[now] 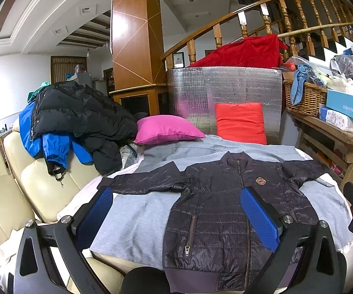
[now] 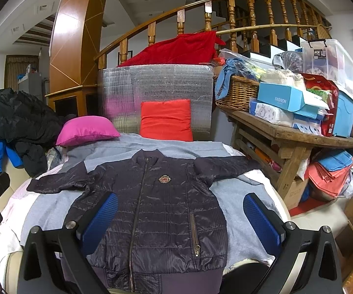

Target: Fold large clothes

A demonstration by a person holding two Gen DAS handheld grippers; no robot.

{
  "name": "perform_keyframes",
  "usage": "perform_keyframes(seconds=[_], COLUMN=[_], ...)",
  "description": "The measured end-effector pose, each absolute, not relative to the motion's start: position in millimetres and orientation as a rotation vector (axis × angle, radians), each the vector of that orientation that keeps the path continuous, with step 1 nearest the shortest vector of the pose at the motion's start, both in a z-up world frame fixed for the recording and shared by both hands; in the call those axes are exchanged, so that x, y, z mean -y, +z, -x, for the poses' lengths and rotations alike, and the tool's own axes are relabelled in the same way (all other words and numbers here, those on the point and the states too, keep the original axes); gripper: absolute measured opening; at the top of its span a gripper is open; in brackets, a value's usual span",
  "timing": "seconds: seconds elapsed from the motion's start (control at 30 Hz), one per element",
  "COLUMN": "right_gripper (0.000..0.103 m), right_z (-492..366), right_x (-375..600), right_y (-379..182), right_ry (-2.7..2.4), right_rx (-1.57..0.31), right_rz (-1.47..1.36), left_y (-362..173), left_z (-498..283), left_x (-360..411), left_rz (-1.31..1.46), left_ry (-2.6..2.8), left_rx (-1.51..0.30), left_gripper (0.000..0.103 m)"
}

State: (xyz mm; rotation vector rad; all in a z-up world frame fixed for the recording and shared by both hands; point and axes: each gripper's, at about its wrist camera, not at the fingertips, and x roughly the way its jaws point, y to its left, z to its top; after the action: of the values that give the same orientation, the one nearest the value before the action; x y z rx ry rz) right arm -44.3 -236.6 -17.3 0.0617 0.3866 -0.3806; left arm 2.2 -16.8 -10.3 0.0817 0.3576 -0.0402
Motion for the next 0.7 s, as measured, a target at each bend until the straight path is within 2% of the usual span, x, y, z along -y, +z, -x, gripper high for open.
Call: perform_keyframes(seconds=[0.7], right_gripper=[0.103], right_z=[21], right_x=[255], right_y=[-30], right_ry=[-0.42], right_rx=[-0.453], right_rz=[-0.044], left_y=[-19], left_z=[-41], left_x=[42], left_rz=[-0.107], left_ry=[-0.06], left_rx=[-0.39], left_gripper=[0.103])
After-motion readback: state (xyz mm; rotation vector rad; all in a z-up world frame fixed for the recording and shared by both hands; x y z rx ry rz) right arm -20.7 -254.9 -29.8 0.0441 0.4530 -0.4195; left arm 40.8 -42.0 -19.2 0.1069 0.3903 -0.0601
